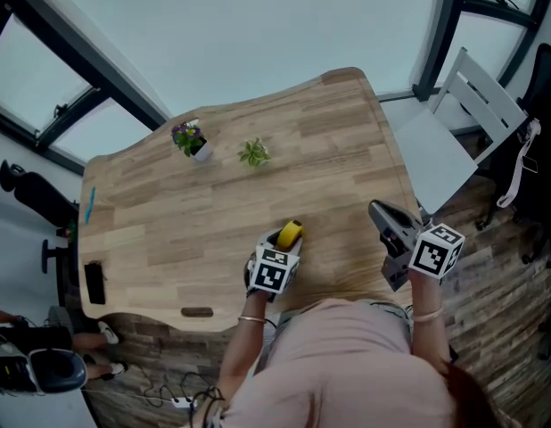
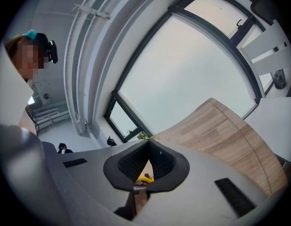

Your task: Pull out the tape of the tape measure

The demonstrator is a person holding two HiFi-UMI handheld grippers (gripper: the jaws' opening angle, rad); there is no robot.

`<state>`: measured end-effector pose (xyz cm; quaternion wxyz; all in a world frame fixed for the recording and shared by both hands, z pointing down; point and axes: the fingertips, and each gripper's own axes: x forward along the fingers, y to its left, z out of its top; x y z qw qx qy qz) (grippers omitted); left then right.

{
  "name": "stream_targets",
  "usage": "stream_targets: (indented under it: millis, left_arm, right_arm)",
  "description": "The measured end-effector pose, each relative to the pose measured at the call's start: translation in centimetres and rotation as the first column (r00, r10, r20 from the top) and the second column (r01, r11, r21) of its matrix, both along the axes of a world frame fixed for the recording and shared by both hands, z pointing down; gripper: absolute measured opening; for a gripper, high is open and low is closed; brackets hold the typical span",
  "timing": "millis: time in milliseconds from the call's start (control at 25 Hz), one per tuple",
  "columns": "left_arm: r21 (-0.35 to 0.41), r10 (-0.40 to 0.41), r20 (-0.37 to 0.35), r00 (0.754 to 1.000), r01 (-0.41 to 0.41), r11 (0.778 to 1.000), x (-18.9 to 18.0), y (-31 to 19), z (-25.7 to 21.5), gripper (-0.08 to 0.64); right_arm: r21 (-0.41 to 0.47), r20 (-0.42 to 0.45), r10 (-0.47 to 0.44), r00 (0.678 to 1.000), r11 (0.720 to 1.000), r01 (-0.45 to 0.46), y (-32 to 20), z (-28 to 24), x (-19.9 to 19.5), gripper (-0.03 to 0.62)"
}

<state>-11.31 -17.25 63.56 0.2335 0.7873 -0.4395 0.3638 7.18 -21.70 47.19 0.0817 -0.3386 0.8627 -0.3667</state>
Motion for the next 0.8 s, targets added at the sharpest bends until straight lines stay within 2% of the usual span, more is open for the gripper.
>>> stream_targets:
  millis: [240,520,800]
  left_arm:
    - [0.025,-0.003,-0.01,1.0,0.003,1.0,0.3,-0.06,0.41,0.173]
    - [0.091,0.013,0.01,1.0,-0.014,0.996,0.6,-0.12,0.53,0.179]
    - [0.087,0.01,-0.039,0.999,-0.006,0.996,1.03,0.29,0.74,0.216]
  right_arm:
    - [-0.015,0.009,0.004,1.0,1.0,-0.004,0.0,0.48,0.09,-0.002]
    - [-0.024,0.013,0.001,1.0,1.0,-0.001,0.14,0.74,-0.32,-0.002]
    - [-0.031,0.02,-0.003,1.0,1.0,0.003,0.41,0.89,-0.75,-0.002]
